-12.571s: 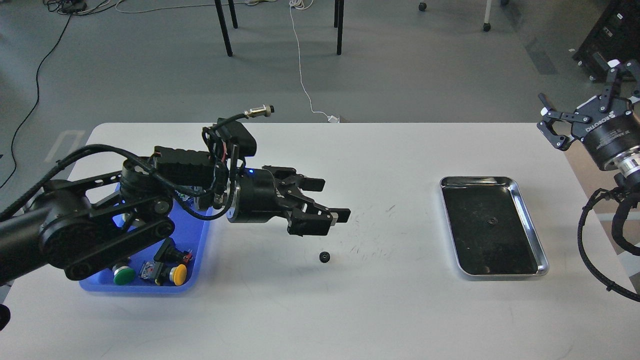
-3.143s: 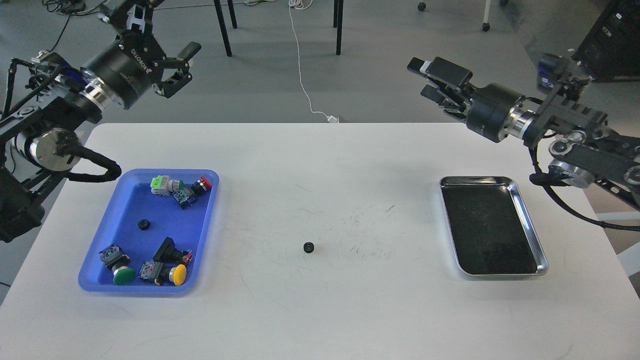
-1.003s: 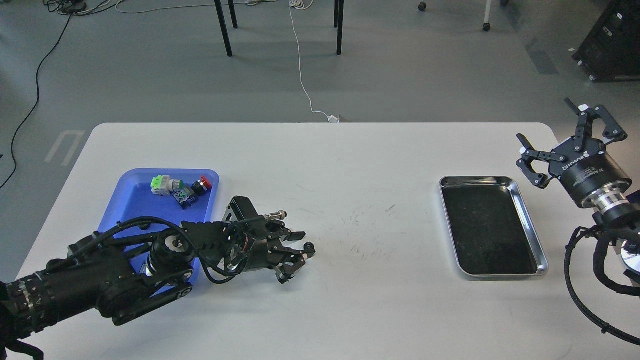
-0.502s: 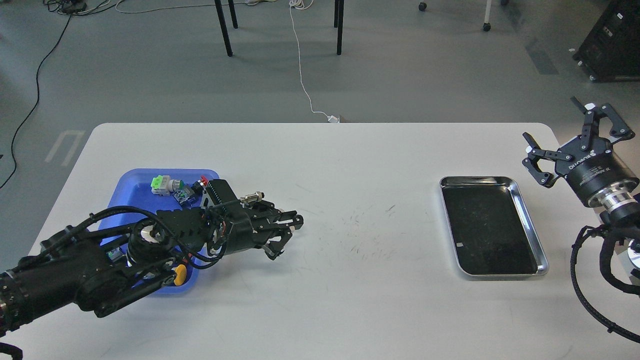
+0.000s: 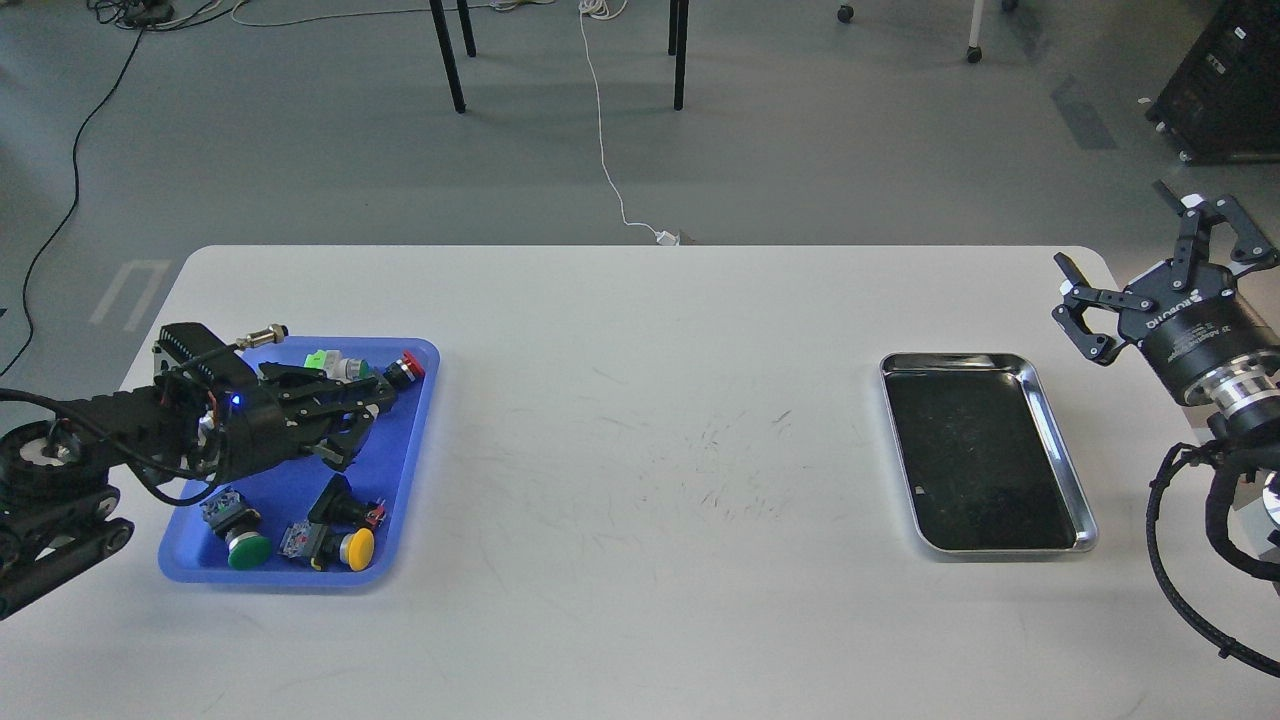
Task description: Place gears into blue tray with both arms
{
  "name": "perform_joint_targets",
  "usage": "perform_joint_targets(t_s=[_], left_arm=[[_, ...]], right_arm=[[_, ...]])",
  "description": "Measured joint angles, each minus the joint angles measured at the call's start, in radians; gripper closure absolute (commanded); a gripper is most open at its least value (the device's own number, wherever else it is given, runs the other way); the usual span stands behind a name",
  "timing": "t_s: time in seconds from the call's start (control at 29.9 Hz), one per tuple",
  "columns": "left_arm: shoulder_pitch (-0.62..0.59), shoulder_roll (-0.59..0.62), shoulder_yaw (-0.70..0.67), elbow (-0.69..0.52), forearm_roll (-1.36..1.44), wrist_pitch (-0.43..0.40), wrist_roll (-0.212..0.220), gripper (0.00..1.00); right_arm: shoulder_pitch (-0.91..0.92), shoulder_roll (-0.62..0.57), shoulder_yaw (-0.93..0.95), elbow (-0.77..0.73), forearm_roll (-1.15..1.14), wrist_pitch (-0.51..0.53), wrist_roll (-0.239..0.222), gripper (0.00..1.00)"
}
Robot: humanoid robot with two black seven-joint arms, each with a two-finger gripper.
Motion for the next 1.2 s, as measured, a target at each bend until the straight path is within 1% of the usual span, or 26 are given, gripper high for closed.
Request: perform_joint_targets(t_s=[0.1, 0.2, 0.3, 0.4, 0.43, 0.47, 0.5, 0.53, 0.64, 0.7, 0.8, 0.87, 0.9, 0.97, 1.07, 1.1, 1.2], left_arm=[[0.007, 0.018, 0.013, 0.040, 0.000, -0.010, -0.007, 0.89], [0.013, 0.032, 0.051, 0.060, 0.000, -0.016, -0.023, 0.89], [0.013, 0.032, 0.068, 0.065, 0.002, -0.016, -0.029, 0.85], [0.013, 0.026, 0.071, 0.065, 0.002, -0.016, -0.030, 0.68], [0.012, 0.024, 0.072, 0.065, 0.002, -0.016, -0.030, 0.59], [0.012, 0.023, 0.072, 0.065, 0.002, -0.016, -0.030, 0.47], [0.012, 0.021, 0.072, 0.065, 0.002, -0.016, -0.029, 0.39], [0.012, 0.019, 0.073, 0.065, 0.002, -0.016, -0.028, 0.34], [0.013, 0.010, 0.075, 0.067, 0.001, -0.015, -0.028, 0.30], [0.013, 0.005, 0.076, 0.072, 0.000, -0.016, -0.032, 0.30], [0.006, 0.005, 0.076, 0.078, -0.004, -0.027, -0.052, 0.28], [-0.004, 0.006, 0.068, 0.079, -0.025, -0.052, -0.067, 0.24], [-0.015, 0.006, 0.065, 0.080, -0.053, -0.069, -0.074, 0.20], [-0.056, 0.005, 0.060, 0.080, -0.152, -0.096, -0.085, 0.13], [-0.118, -0.002, 0.058, 0.080, -0.405, -0.113, -0.091, 0.04], [-0.135, -0.002, 0.058, 0.080, -0.509, -0.116, -0.091, 0.03], [-0.177, -0.006, 0.058, 0.080, -0.804, -0.125, -0.085, 0.02]], right_arm=[[0.000, -0.018, 0.000, 0.000, 0.000, 0.003, 0.000, 0.05], [0.000, -0.030, 0.001, 0.000, -0.001, 0.006, 0.000, 0.05], [0.000, -0.037, 0.003, 0.000, -0.001, 0.007, 0.000, 0.05], [0.000, -0.038, 0.006, 0.001, -0.001, 0.007, 0.000, 0.05], [0.000, -0.038, 0.006, 0.001, -0.001, 0.007, 0.000, 0.05], [0.000, -0.038, 0.006, 0.001, 0.000, 0.007, 0.000, 0.05], [0.000, -0.038, 0.006, 0.001, 0.000, 0.006, 0.000, 0.05], [0.000, -0.038, 0.006, 0.001, 0.000, 0.004, 0.000, 0.05], [0.000, -0.038, 0.009, 0.002, 0.000, 0.002, 0.000, 0.05], [0.000, -0.038, 0.014, 0.002, 0.001, 0.001, 0.000, 0.05], [0.000, -0.041, 0.015, 0.002, 0.001, 0.001, 0.000, 0.05], [0.000, -0.044, 0.016, 0.001, 0.001, 0.001, 0.000, 0.05], [0.000, -0.045, 0.018, 0.000, 0.000, 0.001, 0.000, 0.02], [0.004, -0.045, 0.025, -0.003, -0.002, 0.001, 0.000, 0.02], [0.020, -0.037, 0.043, -0.007, -0.004, 0.001, 0.000, 0.02], [0.028, -0.035, 0.050, -0.010, -0.004, 0.000, 0.000, 0.02], [0.056, -0.029, 0.066, -0.022, -0.005, -0.019, 0.000, 0.02]])
